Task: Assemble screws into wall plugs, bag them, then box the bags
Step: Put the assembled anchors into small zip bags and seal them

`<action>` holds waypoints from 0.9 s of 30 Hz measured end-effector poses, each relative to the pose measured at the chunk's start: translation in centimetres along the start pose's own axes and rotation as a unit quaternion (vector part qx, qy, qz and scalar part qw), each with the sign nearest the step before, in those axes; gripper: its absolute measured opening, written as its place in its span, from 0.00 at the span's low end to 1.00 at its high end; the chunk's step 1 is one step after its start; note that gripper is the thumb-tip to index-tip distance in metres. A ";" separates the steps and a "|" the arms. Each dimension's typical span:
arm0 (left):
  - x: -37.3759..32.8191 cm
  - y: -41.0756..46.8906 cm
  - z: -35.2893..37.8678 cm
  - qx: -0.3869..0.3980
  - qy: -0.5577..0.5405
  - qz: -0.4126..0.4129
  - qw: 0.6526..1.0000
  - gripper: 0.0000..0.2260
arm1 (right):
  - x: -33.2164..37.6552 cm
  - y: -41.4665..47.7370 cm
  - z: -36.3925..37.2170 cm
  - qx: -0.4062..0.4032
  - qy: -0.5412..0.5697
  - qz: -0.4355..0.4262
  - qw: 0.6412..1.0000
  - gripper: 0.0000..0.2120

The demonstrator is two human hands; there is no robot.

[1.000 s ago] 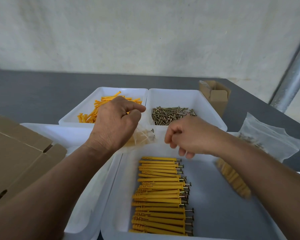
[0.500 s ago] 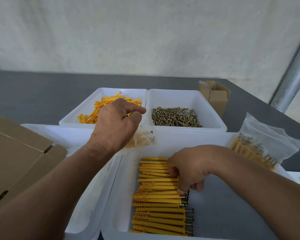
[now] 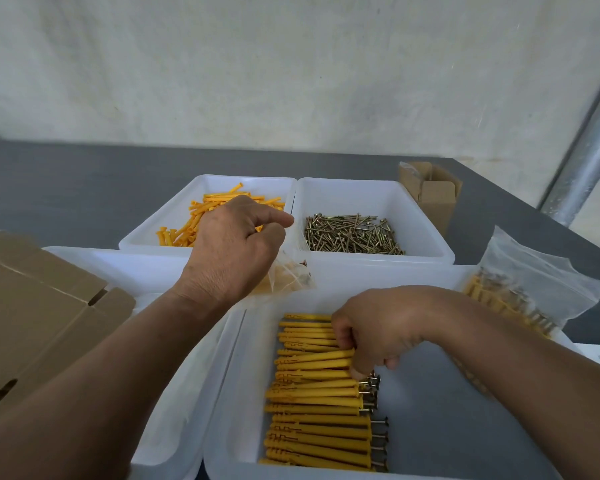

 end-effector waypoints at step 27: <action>0.1 0.1 0.1 -0.001 0.007 0.007 1.000 0.19 | -1.3 -3.7 -3.9 -0.436 0.274 -0.073 0.854 0.12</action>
Point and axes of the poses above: each hand's wrist, its own y-axis towards the middle knuckle, its own z-axis out of the palm, x = y × z, the point moved 1 cm from there along y, towards the middle knuckle, and after that the axes turned 13 degrees about x, right-handed, at the moved point
